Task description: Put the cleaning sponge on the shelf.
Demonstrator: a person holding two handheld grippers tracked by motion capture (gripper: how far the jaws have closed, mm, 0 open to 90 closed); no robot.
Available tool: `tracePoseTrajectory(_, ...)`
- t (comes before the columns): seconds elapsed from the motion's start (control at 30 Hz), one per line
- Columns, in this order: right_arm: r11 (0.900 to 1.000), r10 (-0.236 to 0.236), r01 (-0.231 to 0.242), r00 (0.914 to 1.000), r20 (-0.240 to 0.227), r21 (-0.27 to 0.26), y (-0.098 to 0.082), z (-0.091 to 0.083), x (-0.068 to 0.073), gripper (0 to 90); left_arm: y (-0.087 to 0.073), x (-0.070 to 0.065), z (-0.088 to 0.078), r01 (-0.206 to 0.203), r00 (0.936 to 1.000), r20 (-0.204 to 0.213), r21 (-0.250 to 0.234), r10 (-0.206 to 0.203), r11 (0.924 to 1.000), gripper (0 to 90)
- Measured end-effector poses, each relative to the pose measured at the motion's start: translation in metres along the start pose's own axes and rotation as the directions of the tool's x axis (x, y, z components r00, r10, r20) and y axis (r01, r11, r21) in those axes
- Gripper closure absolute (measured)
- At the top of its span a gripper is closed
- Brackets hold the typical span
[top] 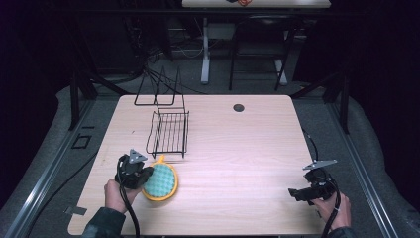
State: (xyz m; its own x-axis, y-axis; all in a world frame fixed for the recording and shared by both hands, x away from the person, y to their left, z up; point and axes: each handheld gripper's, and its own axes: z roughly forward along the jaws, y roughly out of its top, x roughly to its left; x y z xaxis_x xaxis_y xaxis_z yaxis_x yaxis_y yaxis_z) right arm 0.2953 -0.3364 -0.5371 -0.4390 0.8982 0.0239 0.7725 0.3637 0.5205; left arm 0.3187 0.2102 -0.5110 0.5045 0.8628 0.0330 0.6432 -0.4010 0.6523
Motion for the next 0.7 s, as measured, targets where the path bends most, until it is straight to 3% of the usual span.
tracePoseTrajectory(0.7,1.0,0.002,-0.002,1.0,0.003,0.002,-0.001,0.0,-0.001,6.4,0.005,-0.002,-0.018,0.003,1.0,0.009,-0.044,-0.003,0.999,87.4)
